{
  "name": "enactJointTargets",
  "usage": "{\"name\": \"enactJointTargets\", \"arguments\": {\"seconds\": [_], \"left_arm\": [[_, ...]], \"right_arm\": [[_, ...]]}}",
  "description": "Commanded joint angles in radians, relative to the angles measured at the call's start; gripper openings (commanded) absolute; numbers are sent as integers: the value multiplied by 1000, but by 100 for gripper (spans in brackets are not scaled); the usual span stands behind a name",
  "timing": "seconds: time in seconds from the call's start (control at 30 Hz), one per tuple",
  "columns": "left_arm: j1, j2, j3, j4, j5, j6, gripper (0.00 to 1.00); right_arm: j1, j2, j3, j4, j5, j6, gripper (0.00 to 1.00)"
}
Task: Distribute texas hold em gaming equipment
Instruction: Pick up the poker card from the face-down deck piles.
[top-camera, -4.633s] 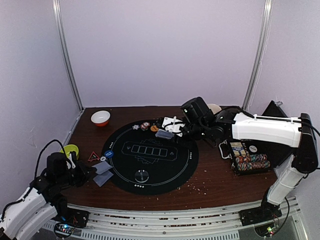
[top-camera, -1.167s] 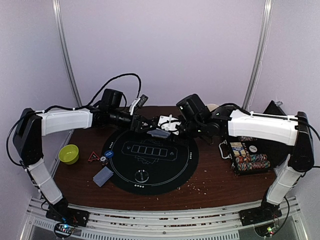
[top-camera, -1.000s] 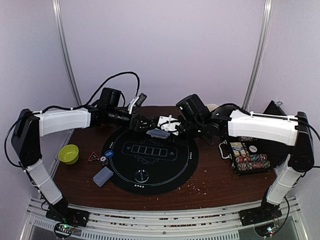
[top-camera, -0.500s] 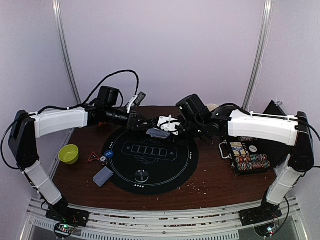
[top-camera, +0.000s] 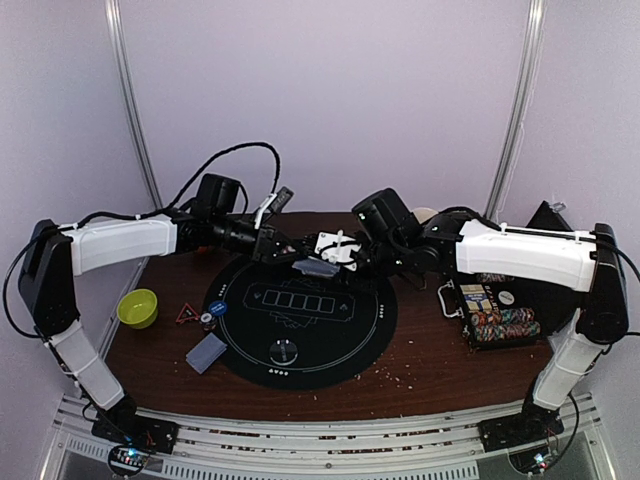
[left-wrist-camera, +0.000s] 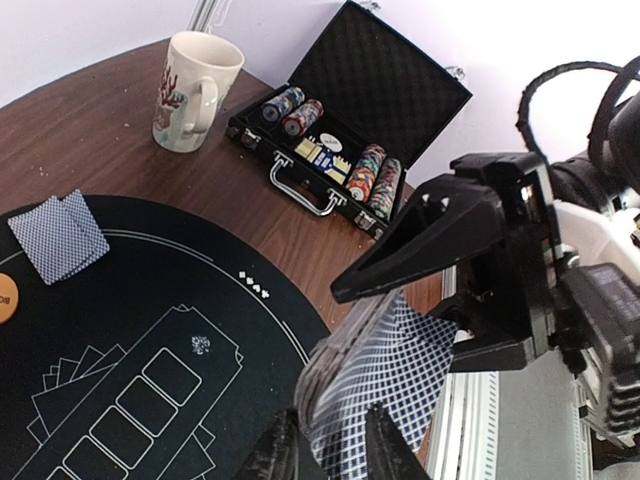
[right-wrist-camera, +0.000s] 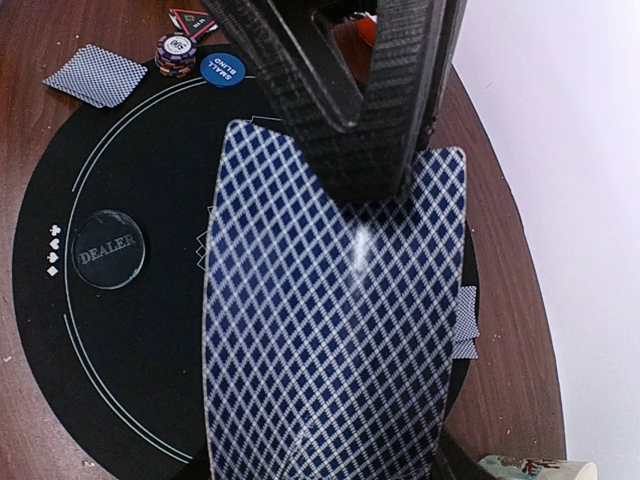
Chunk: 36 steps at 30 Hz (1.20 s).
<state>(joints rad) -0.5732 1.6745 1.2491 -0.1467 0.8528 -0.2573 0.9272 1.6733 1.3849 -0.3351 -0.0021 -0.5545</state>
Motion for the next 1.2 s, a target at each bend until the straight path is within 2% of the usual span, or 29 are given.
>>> {"name": "enactJointTargets", "arguments": {"seconds": [0.0, 0.07, 0.17, 0.2, 0.6, 0.93, 1.03, 1.17], "left_arm": [[-4, 23, 14, -8, 21, 25, 25], [-4, 23, 16, -8, 25, 29, 22], [-5, 16, 18, -13, 24, 34, 3], [-4, 11, 18, -12, 22, 35, 0], [28, -16, 20, -30, 33, 51, 0], [46, -76, 5, 12, 163, 75, 0], [86, -108, -2, 18, 172, 74, 0], [188, -156, -6, -30, 106, 140, 0]], "right_arm": [[5, -4, 20, 10, 11, -7, 47], [6, -4, 20, 9, 14, -7, 47], [6, -4, 18, 7, 16, -7, 47], [6, -4, 17, 7, 16, -7, 47], [-9, -18, -7, 7, 28, -3, 47], [-34, -27, -31, 19, 22, 6, 47], [-49, -32, -42, 21, 20, 15, 47], [-61, -50, -69, 31, 14, 20, 47]]}}
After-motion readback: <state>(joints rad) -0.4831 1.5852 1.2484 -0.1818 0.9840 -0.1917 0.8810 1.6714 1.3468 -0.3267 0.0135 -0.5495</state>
